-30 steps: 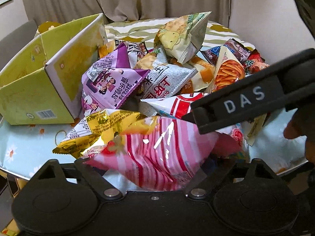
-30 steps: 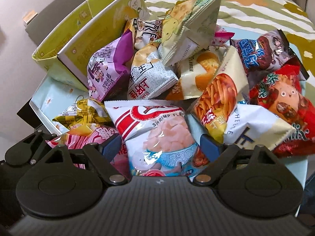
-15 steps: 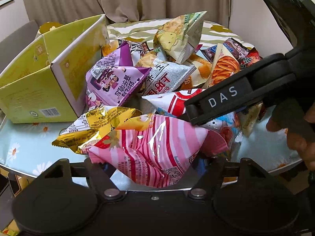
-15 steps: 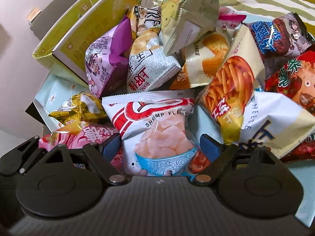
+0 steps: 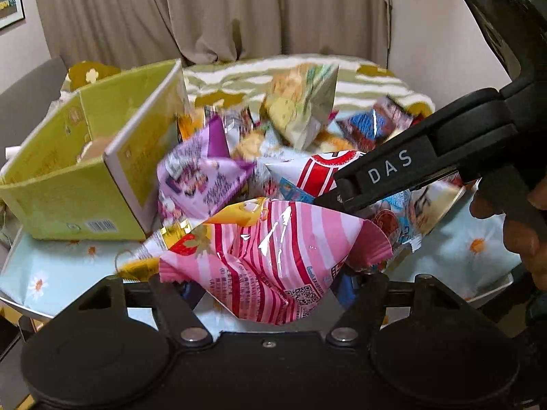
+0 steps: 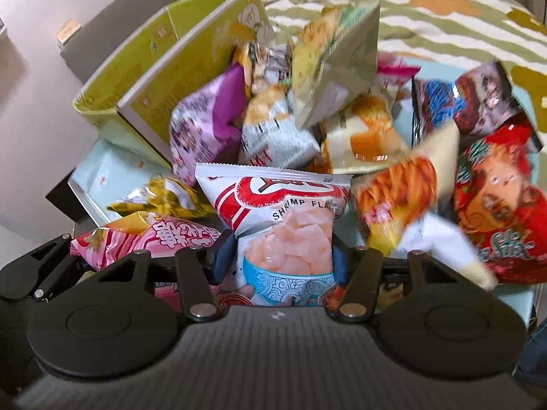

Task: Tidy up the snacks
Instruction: 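Carry the pink bag and shrimp-flake bag into the cardboard box with both grippers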

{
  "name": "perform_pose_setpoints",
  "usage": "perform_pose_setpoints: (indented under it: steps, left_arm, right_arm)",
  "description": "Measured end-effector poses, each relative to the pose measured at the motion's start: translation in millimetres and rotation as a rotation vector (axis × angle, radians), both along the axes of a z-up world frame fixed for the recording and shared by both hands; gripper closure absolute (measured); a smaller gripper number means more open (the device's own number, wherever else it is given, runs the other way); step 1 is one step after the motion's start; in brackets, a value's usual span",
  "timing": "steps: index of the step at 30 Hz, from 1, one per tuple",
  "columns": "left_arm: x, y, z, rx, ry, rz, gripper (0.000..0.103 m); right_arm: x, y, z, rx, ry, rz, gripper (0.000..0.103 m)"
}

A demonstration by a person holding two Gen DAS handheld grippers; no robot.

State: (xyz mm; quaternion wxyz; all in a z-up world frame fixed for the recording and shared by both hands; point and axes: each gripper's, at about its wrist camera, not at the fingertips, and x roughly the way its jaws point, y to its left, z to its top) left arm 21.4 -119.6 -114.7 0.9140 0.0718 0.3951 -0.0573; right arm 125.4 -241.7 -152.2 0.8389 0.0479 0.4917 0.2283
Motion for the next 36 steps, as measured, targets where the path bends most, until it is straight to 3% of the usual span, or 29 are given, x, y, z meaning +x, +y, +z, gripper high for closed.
perform_pose_setpoints:
  steps: [13,24,28,36]
  left_arm:
    - [10,44,75,-0.086,-0.166,0.079,0.029]
    - [91,161,124,-0.059,-0.285,0.096,0.029]
    - [135,210,129,-0.044,-0.28,0.09,0.029]
    - [226,268,109,-0.059,-0.176,0.019,0.029]
  right_arm:
    - [5,10,89,0.062,-0.19,0.008,0.032]
    - [51,93,142,0.089,-0.322,-0.045,0.032]
    - [81,137,149,0.099,-0.329,-0.086,0.032]
    - [139,217,142,0.028,-0.31,-0.203,0.032]
